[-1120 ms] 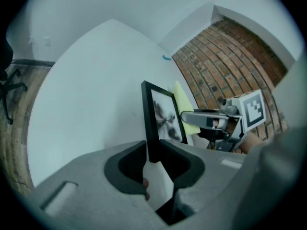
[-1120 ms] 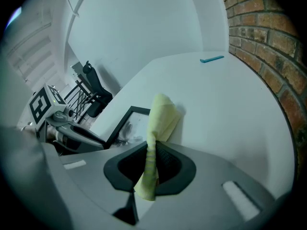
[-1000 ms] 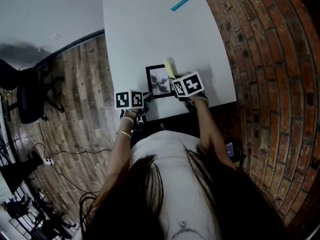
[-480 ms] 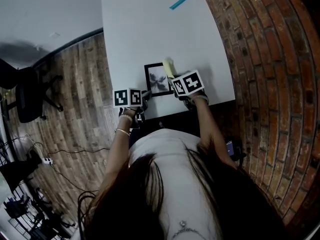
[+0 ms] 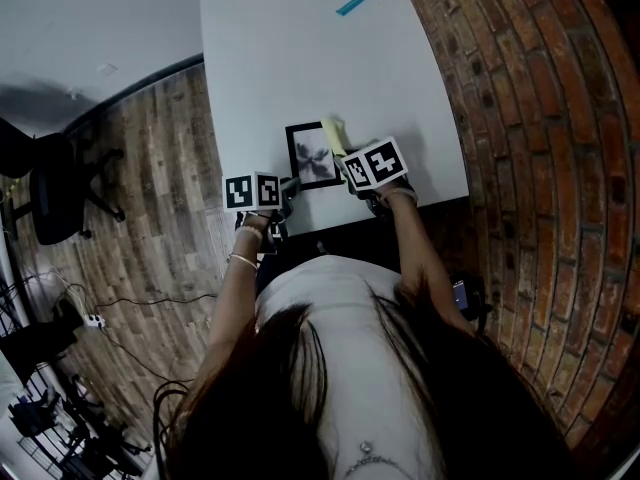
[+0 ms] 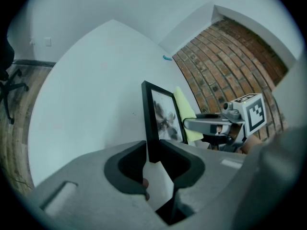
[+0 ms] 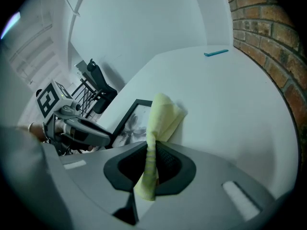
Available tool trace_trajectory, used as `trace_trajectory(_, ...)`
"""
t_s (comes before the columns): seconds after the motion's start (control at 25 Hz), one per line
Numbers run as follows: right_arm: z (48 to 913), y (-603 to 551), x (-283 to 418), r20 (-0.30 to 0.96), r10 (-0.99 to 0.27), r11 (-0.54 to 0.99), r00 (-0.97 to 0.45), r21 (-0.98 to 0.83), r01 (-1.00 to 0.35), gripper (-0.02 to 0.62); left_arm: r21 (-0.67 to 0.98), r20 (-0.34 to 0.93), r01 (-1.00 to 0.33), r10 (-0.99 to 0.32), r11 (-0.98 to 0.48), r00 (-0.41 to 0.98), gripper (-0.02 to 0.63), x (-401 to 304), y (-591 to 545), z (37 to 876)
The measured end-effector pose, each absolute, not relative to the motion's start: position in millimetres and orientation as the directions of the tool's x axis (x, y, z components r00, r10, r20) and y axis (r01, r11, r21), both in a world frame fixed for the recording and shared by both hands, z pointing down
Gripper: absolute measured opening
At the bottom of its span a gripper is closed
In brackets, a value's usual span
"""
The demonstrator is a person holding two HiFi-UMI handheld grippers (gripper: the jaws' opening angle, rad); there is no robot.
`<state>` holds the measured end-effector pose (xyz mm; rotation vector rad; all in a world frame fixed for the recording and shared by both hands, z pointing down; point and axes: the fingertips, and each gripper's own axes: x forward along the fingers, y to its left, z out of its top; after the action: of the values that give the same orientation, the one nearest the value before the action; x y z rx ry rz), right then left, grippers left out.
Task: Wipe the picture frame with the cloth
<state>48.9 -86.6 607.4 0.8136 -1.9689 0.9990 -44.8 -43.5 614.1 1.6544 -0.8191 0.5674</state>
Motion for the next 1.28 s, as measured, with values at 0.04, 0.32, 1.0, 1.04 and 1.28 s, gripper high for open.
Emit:
trace_trajectory(0.04, 607, -86, 49, 0.844, -0.189, 0.491, -0.503, -0.362, -0.792, 0.037, 0.632, 0.738, -0.767, -0.217, -0.109, 0.639, 0.089, -45, -44, 614)
trace_trajectory(0.32, 608, -78, 50, 0.839, -0.167, 0.501, -0.518, -0.380, -0.777, 0.037, 0.630, 0.739, -0.771, -0.232, -0.095, 0.632, 0.090, -44, -43, 614)
trace_trajectory(1.0, 612, -62, 55, 0.823, -0.104, 0.582, -0.558, -0.405, -0.705, 0.037, 0.602, 0.754, -0.799, -0.329, 0.000, 0.568, 0.092, -42, -43, 617)
trace_trajectory(1.04, 612, -61, 54, 0.822, -0.102, 0.587, -0.561, -0.405, -0.701, 0.037, 0.598, 0.756, -0.801, -0.338, 0.008, 0.561, 0.094, -43, -43, 617)
trace_trajectory(1.28, 609, -54, 53, 0.817, -0.096, 0.608, -0.568, -0.404, -0.684, 0.037, 0.588, 0.753, -0.808, -0.387, 0.037, 0.531, 0.096, -46, -42, 615)
